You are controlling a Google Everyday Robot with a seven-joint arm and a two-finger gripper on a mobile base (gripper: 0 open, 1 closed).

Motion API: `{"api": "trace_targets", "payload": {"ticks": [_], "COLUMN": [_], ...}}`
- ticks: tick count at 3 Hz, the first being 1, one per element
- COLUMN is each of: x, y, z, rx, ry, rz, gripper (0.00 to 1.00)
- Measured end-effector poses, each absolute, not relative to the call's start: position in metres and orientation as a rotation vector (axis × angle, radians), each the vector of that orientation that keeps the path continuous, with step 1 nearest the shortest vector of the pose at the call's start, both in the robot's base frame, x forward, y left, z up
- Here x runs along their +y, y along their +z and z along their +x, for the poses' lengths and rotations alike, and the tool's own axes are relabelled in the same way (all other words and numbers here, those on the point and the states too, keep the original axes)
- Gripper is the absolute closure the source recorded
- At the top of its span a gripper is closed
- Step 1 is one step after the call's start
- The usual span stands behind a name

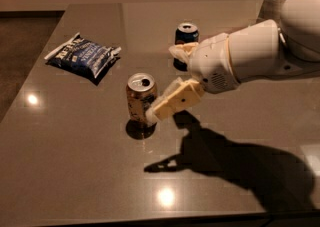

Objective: Knock orange can over

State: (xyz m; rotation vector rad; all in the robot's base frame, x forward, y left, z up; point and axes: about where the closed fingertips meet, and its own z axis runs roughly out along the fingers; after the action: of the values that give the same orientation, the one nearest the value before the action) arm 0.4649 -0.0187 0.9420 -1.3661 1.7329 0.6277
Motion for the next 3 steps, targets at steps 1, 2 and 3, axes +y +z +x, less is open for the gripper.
{"api": "trace_targets", "payload": {"ticks": [1,2,3], "x": [0.012,0.029,0.035], "y": [0.936,0.926,0.918], "z": [0.463,0.464,0.469], "rx": [1.676,1.654,1.657], "ry": [0.653,0.675,0.698], "rz": [-1.398,-1.419,-1.425], "gripper": [0.0,0.0,0.18]}}
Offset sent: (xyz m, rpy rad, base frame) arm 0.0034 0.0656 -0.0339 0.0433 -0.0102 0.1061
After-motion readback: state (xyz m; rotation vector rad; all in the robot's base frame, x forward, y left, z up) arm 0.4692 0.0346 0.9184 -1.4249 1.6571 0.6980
